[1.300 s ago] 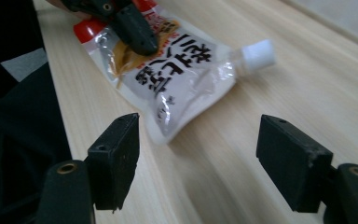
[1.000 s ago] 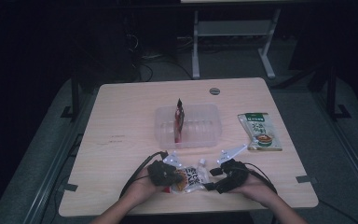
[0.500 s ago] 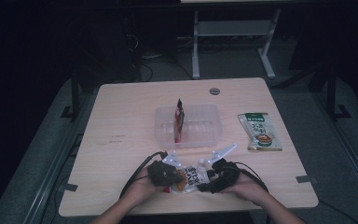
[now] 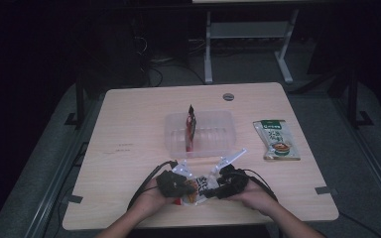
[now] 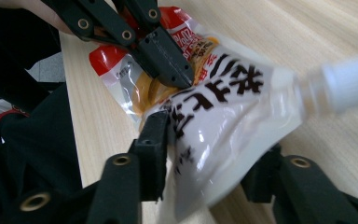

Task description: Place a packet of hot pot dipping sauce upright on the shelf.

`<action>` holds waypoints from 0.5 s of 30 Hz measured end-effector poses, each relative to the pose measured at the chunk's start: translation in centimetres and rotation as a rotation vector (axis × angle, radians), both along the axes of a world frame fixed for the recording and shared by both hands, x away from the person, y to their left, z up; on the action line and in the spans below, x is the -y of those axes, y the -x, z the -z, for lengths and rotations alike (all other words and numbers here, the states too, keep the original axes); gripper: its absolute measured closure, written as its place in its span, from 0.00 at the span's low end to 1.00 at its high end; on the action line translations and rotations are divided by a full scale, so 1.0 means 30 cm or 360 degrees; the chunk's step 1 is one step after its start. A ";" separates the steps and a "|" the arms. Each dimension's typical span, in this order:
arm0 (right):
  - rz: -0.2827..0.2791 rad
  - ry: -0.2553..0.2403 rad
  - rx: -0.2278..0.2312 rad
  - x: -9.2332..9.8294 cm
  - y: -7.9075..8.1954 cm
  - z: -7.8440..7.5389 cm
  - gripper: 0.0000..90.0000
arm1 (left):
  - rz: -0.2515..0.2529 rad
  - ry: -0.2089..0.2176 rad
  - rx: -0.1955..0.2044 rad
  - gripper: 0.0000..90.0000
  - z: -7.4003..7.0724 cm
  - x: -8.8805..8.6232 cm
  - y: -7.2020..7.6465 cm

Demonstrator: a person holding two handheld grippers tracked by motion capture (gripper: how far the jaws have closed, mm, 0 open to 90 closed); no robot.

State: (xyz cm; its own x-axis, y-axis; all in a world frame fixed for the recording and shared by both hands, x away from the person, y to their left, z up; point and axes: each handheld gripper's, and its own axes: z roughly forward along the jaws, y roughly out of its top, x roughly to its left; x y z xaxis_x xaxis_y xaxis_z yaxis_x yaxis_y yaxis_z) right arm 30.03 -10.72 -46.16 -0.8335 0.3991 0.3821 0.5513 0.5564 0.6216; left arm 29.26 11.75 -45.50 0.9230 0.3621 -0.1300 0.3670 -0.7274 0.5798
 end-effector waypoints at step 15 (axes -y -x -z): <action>-0.0037 0.0006 0.0061 -0.006 0.000 -0.019 0.95 | -0.0007 0.0112 -0.0040 1.00 -0.009 -0.021 -0.002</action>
State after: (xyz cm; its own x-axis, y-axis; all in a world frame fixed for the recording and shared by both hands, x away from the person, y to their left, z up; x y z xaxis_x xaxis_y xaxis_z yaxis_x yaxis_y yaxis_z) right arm 30.02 -10.56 -45.60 -0.8568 0.3806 0.3480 0.5137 0.5714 0.6400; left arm 29.31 12.38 -45.21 0.9175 0.3553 -0.1787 0.3854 -0.6835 0.6199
